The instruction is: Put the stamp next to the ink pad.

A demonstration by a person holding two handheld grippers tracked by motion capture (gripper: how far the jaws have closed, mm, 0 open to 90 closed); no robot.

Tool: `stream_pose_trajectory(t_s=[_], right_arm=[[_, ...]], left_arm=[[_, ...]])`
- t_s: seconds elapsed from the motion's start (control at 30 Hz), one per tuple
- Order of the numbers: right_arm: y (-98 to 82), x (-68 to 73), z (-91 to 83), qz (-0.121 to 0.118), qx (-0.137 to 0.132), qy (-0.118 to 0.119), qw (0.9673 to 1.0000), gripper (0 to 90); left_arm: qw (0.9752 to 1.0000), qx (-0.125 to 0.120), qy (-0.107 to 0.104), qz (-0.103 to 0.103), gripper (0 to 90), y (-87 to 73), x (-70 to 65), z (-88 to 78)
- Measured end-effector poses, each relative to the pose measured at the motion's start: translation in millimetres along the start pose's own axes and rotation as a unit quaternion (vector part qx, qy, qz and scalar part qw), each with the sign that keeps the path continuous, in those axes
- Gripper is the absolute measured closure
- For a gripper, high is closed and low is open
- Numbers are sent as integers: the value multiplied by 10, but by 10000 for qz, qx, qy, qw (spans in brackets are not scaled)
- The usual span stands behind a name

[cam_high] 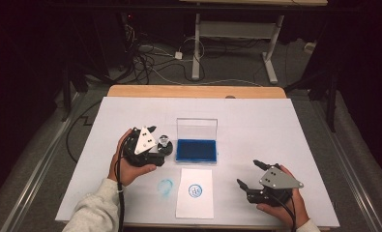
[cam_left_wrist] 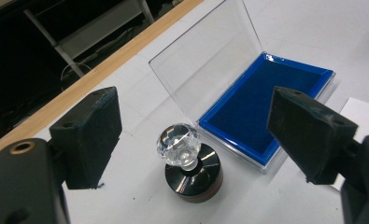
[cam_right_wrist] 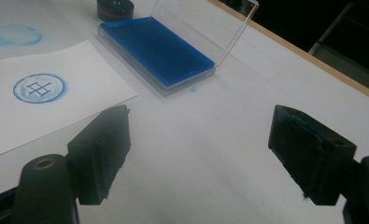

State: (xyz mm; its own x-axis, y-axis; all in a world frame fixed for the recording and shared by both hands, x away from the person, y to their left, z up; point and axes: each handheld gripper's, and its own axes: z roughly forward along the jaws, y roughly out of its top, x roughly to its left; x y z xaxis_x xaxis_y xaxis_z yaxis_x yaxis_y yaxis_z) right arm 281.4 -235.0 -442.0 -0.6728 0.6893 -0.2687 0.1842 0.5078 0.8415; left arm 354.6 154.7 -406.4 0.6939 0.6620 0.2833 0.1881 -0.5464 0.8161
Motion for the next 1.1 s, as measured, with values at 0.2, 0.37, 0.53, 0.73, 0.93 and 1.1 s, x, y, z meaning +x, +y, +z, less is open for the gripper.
stream_pose_trajectory(t_s=[0.2,0.37,0.53,0.73,0.93,1.1], right_arm=[[14,-11,-26,12,-61,-37,10000,209],[14,-23,-37,-1,-68,-81,9999,209],[21,-30,-50,1,-99,-122,9999,208],[28,-27,-59,-6,-117,-141,9998,210],[35,-21,-64,-16,-131,-149,9998,210],[40,-12,-65,-26,-132,-165,9998,211]], left_arm=[[10000,4,-15,56,172,-4,-22,-35],[9999,-63,-21,96,170,-15,-49,-92],[9997,-169,-2,147,164,-16,-83,-155],[9996,-187,15,222,165,-43,-111,-212],[9994,-143,65,298,164,-103,-115,-264],[9993,-169,93,334,165,-156,-118,-315]])
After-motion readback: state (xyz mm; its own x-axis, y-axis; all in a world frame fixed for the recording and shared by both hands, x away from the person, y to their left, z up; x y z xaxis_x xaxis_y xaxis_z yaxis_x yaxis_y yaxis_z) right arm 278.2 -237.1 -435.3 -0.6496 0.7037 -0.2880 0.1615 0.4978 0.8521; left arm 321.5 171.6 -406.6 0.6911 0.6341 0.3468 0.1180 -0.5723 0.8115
